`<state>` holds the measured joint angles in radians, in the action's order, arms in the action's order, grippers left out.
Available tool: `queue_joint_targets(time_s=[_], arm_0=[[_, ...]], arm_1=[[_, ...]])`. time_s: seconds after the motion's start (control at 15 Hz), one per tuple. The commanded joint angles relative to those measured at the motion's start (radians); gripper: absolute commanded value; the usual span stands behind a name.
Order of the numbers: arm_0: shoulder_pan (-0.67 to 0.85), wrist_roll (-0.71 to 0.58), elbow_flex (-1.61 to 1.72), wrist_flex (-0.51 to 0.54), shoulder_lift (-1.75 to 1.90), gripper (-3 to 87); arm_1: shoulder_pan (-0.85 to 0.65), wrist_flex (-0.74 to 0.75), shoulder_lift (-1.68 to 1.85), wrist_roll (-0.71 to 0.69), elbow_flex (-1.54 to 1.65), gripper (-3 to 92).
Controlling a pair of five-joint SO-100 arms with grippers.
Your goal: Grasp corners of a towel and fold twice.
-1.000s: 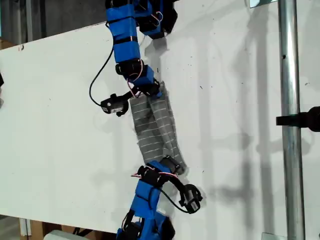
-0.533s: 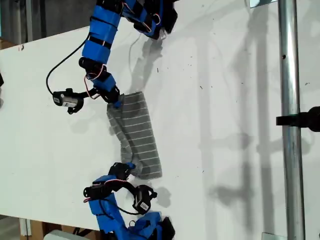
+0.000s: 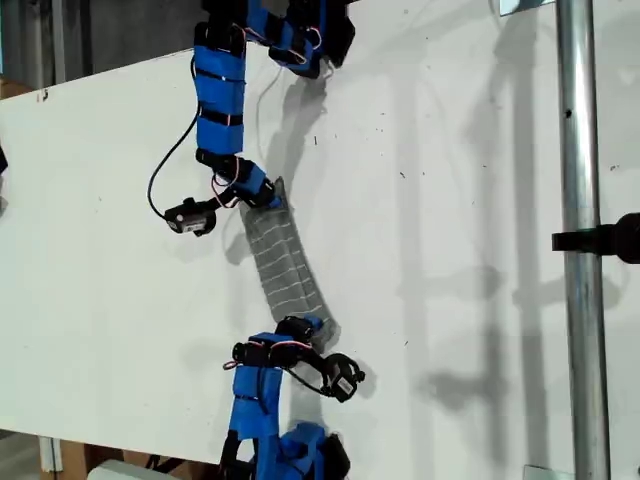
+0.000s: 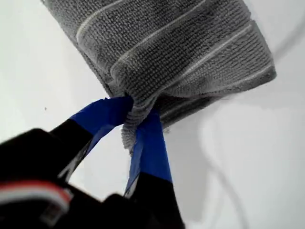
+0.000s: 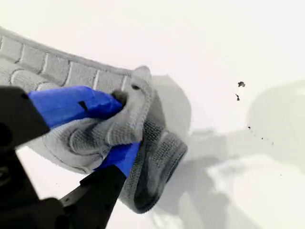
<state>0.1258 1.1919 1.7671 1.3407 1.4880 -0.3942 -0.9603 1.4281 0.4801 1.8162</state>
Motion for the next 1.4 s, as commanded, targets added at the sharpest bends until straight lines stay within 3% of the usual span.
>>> queue_joint_targets(time_s=[0.0, 0.27, 0.4, 0.47, 0.53, 0.73, 1.0, 1.2, 1.33], arm_0=[[0.078, -0.011, 0.032, -0.003, 0.072, 14.0], [0.207, -0.038, 0.244, -0.044, 0.249, 14.9], [0.199, 0.009, 0.252, 0.034, 0.268, 20.1], [0.161, 0.055, 0.247, 0.086, 0.328, 27.2], [0.095, 0.054, 0.227, 0.117, 0.443, 34.0], [0.008, 0.083, 0.282, 0.16, 0.868, 31.6], [-0.129, 0.155, 0.569, 0.051, 1.279, 26.3], [-0.209, 0.222, 0.718, 0.021, 1.545, 23.7], [-0.229, 0.235, 0.73, 0.055, 1.618, 22.7]], arm_1=[[-0.061, 0.018, -0.015, -0.043, -0.077, -0.2], [-0.078, -0.009, -0.089, -0.066, -0.207, 0.0], [-0.044, -0.08, -0.126, -0.025, -0.272, 28.4], [-0.032, -0.158, -0.109, -0.021, -0.304, 34.4], [-0.032, -0.225, -0.04, -0.015, -0.304, 36.1], [-0.124, -0.339, 0.225, 0.058, -0.169, 38.9], [-0.396, -0.095, 0.436, 0.149, 0.265, 46.3], [-0.354, 0.127, 0.155, 0.167, 0.238, 47.5], [-0.259, 0.161, 0.029, 0.179, 0.092, 47.1]])
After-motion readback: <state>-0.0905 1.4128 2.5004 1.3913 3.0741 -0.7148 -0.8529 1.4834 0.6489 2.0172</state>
